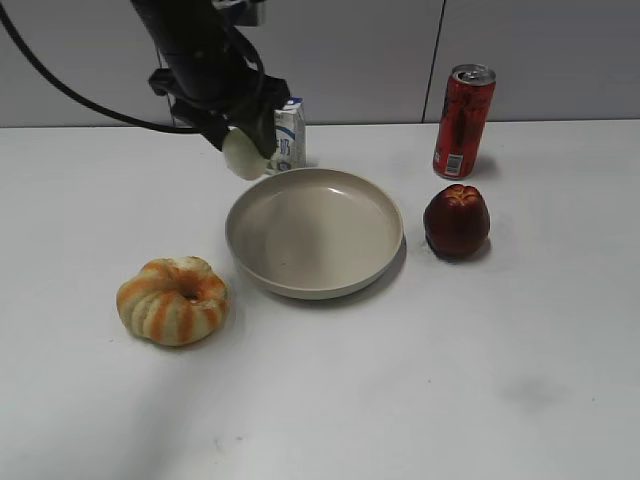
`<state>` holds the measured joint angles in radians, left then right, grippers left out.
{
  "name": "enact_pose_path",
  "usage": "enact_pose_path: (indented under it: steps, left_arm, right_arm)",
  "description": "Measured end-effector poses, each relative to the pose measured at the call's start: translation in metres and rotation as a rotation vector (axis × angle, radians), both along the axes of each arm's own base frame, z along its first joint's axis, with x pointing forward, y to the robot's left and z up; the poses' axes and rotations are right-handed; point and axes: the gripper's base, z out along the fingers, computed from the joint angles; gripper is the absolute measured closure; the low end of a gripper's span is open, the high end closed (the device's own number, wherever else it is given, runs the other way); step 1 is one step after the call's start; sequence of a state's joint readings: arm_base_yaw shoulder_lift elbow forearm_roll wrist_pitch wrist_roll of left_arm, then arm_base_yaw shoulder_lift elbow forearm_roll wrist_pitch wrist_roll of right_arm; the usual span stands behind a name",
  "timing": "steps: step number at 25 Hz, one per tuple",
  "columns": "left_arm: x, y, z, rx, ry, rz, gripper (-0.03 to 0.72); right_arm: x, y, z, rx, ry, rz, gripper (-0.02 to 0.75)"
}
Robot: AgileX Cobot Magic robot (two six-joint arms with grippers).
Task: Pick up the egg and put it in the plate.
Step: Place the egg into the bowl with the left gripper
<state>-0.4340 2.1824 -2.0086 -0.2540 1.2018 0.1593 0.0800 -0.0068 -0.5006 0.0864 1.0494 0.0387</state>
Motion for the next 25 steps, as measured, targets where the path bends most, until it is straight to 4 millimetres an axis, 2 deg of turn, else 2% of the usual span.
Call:
enact_pose_path:
  steps: [6, 8, 9, 10, 13, 19, 20, 23, 25]
  left_arm:
    - [-0.025, -0.056, -0.009, -0.013, -0.029, -0.117, 0.204]
    - [-0.03, -0.072, -0.019, -0.014, -0.038, -0.144, 0.204]
    - [-0.033, -0.082, -0.031, -0.005, -0.029, -0.162, 0.204]
    - [-0.033, -0.082, -0.031, -0.005, -0.029, -0.162, 0.204]
    - [-0.032, -0.089, -0.052, 0.014, -0.013, -0.17, 0.204]
    - [-0.027, -0.09, -0.087, 0.071, 0.023, -0.177, 0.2]
    - [-0.027, -0.09, -0.089, 0.075, 0.026, -0.177, 0.183]
    - [-0.026, -0.09, -0.091, 0.08, 0.026, -0.178, 0.053]
    - [-0.026, -0.09, -0.091, 0.081, 0.023, -0.178, 0.027]
  right_arm:
    - [0.0, 0.0, 0.0, 0.0, 0.0, 0.0, 0.15]
    - [0.0, 0.0, 0.0, 0.0, 0.0, 0.0, 0.15]
    - [0.0, 0.0, 0.0, 0.0, 0.0, 0.0, 0.15]
    - [0.0, 0.0, 0.0, 0.0, 0.0, 0.0, 0.15]
    - [0.0, 0.0, 0.0, 0.0, 0.0, 0.0, 0.15]
    - [0.0, 0.0, 0.0, 0.0, 0.0, 0.0, 0.15]
    - [0.0, 0.0, 0.0, 0.0, 0.0, 0.0, 0.15]
    - [0.0, 0.0, 0.0, 0.0, 0.0, 0.0, 0.15]
    - [0.0, 0.0, 0.0, 0.0, 0.0, 0.0, 0.15]
